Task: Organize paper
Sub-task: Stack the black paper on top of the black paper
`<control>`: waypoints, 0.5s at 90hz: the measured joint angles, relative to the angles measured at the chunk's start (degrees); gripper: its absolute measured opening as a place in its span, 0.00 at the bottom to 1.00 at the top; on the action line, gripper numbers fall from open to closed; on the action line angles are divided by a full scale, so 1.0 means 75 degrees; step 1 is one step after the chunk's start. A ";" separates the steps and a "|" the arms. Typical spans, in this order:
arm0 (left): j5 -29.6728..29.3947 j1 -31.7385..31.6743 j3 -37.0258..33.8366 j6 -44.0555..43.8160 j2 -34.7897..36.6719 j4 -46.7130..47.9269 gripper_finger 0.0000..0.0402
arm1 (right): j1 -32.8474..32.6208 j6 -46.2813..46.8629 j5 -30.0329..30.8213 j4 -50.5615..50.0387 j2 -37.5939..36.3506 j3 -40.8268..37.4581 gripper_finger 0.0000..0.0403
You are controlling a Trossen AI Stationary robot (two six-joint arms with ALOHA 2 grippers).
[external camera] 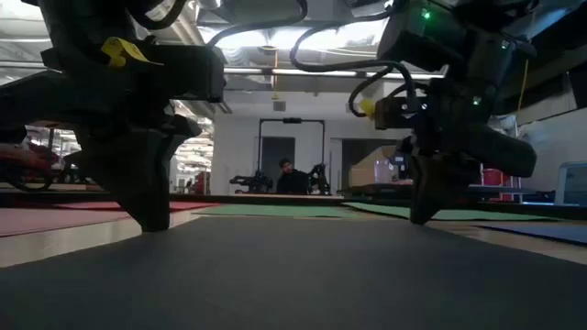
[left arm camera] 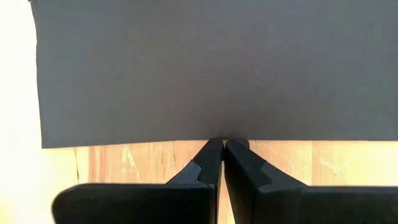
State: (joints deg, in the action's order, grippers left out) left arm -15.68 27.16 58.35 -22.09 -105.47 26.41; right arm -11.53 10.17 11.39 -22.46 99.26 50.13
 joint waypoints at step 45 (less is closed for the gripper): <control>0.0000 0.0004 0.0000 0.0001 0.0000 -0.0003 0.00 | 0.0012 0.0003 0.0258 0.0272 0.0017 0.0000 0.00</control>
State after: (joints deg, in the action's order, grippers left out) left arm -15.68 27.19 58.35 -22.09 -105.47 26.39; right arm -11.44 10.20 13.32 -20.42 99.39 50.13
